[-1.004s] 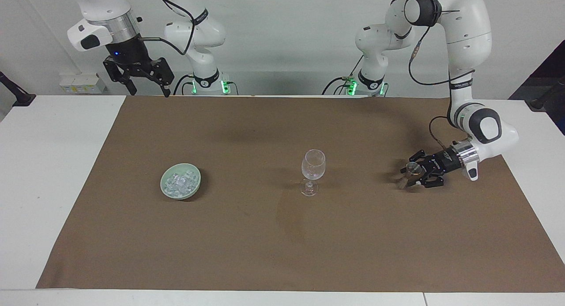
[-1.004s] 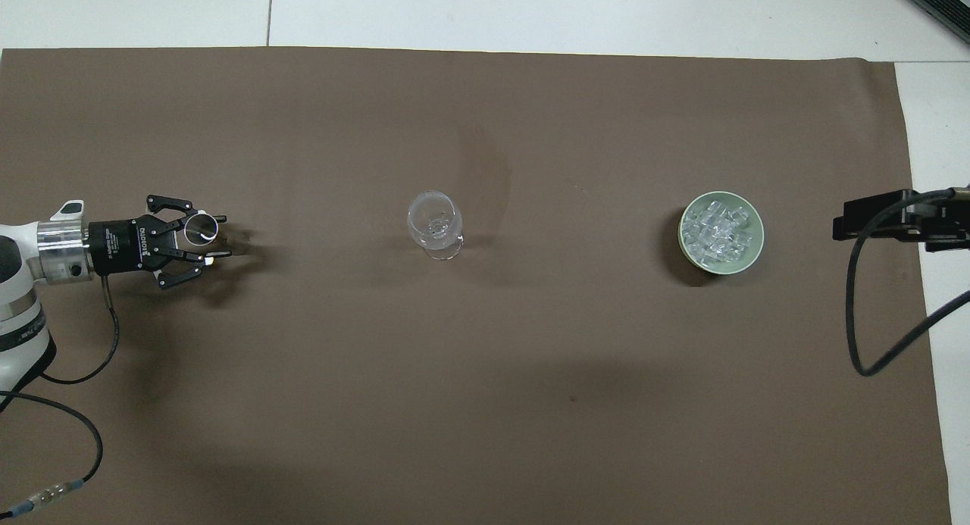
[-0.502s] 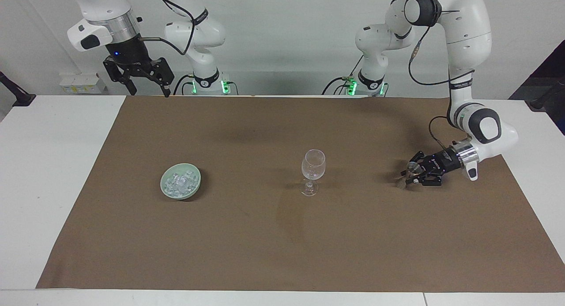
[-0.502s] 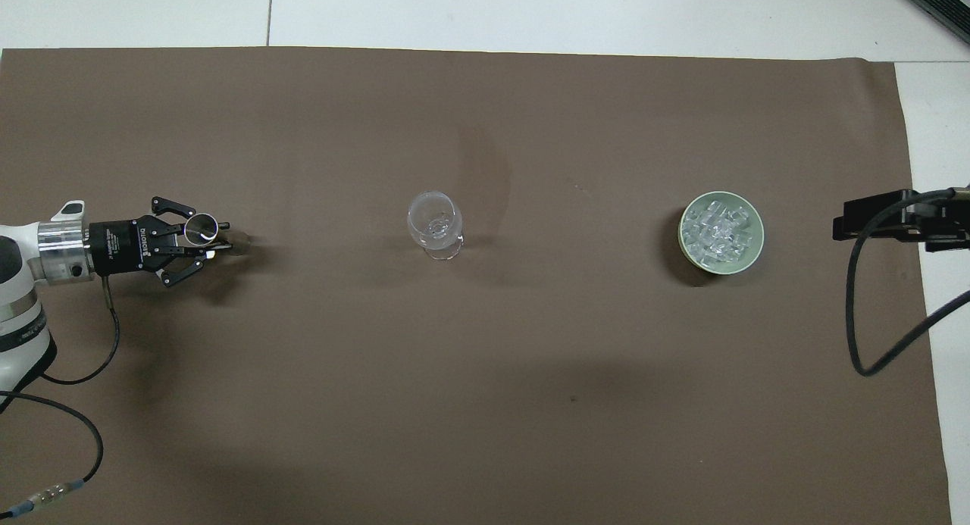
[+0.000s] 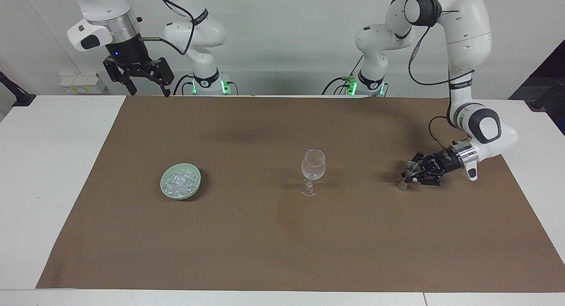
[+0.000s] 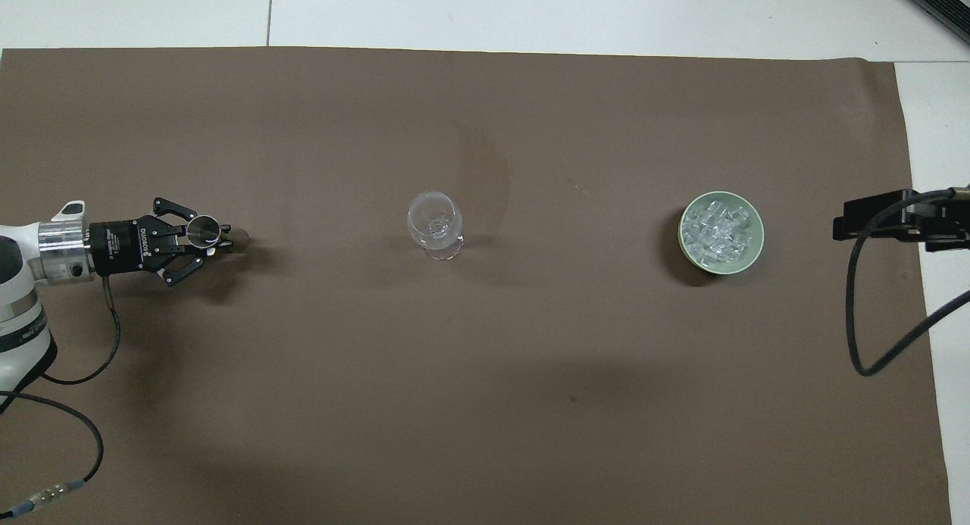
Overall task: Pour wine and add ice with both arms
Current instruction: 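Lift the dark cup with the left gripper and carry it over the glass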
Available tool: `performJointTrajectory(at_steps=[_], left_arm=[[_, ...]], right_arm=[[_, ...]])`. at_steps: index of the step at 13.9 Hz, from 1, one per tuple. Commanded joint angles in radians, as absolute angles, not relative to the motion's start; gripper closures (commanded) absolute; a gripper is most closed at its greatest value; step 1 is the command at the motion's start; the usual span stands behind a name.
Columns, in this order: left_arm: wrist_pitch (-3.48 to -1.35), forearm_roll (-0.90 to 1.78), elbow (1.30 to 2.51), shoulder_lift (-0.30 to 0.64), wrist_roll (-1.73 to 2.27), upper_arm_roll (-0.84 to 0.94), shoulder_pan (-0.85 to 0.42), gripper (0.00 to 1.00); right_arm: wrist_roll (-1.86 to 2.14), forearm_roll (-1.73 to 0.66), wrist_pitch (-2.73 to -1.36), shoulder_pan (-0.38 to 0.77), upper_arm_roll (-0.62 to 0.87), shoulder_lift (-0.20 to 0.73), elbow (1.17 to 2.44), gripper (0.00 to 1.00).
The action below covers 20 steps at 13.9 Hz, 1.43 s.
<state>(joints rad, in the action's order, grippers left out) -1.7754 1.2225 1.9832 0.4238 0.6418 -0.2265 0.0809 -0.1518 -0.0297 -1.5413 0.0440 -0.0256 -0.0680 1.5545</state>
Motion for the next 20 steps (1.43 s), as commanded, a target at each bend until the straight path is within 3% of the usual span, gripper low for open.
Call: performJointTrajectory(at_steps=[1,10,20], left_arm=[[-1.783,1.243,2.008,0.416,0.635,-0.236,0.06,1.0],[-1.726,1.227,1.974,0.404,0.764,-0.241,0.057,1.0],[-1.726,1.08,1.924,0.25,1.002,-0.23,0.023,1.0]], right_arm=[[-0.129,-0.048,-1.531,0.028,-0.02,-0.064,1.549,0.0],[-0.129,-0.049,-1.531,0.028,-0.02,-0.064,1.549,0.0],[-0.129,-0.049,-1.531,0.028,-0.02,-0.064,1.549,0.0]])
